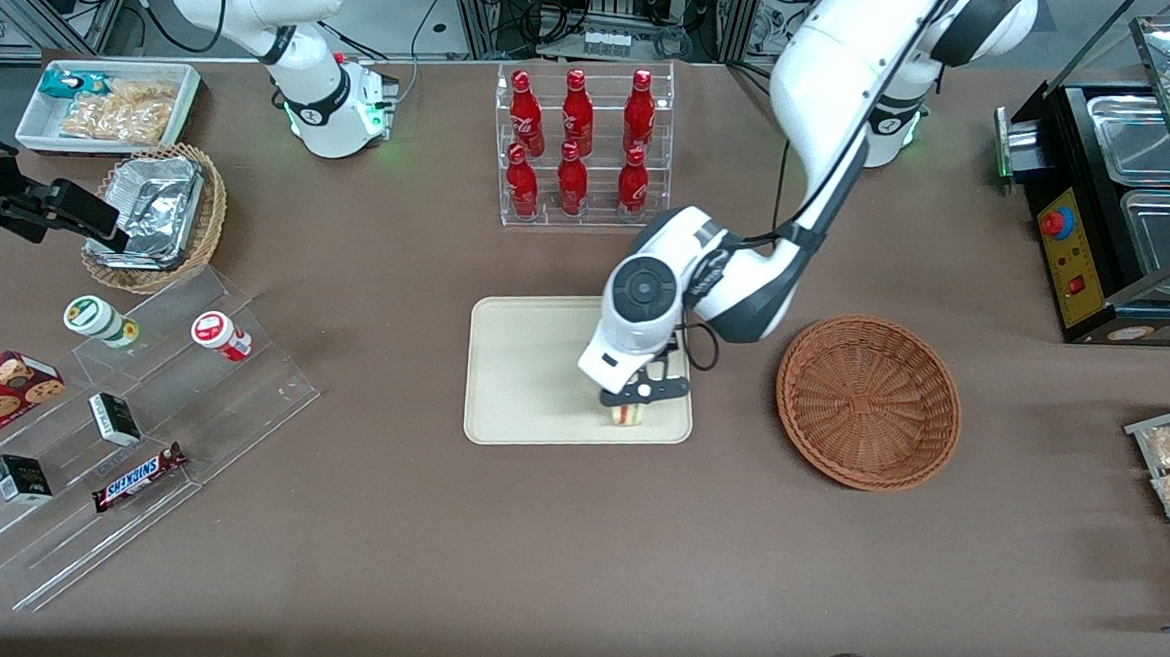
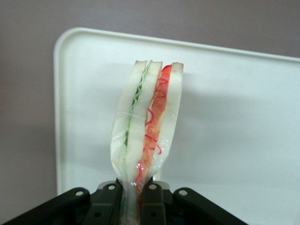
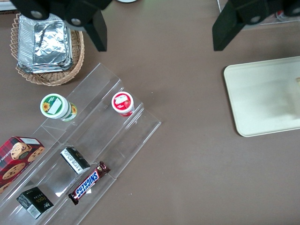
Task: Place sandwich from basket to tray
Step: 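Lower the sandwich onto the tray and open the left gripper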
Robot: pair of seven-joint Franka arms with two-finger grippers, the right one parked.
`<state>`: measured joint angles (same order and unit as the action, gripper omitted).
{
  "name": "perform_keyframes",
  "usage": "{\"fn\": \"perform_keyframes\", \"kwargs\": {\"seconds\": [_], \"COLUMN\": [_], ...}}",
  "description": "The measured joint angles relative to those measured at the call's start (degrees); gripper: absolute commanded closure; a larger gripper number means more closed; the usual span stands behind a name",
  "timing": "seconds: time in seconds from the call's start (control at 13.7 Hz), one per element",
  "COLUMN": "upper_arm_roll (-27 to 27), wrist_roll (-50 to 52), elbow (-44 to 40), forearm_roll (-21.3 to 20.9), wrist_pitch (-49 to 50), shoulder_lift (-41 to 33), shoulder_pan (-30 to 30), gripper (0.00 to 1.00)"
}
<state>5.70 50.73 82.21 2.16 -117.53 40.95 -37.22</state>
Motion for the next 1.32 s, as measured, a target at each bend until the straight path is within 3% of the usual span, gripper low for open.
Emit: {"fn": "perform_keyframes", "kwargs": {"seconds": [0.29,0.73,0.88,0.95,1.02,1.32], "upper_arm_roll": [0.02,0.02,0.02,0.02,0.02,-0.13], "wrist_roll": [0.93,4.11,4.66,4.78,4.98,5.27], "elbow": [-6.14,-13.04,-14.42,-14.79,-15.04,-16.06], "forearm_roll": [2.59,2.80,2.80,2.80,2.80,2.79], "wrist_pitch": [4.63,6.31,6.36,6.36,6.36,6.41], "shoulder_lift": [3.43,9.07,10.39,10.81,11.06,11.03], "shoulder_pan": [-1.84,-3.40,-3.74,-3.95,-4.16,-4.43], "gripper": [1.00,0.99,0.92,0.70,0.01,0.00]}}
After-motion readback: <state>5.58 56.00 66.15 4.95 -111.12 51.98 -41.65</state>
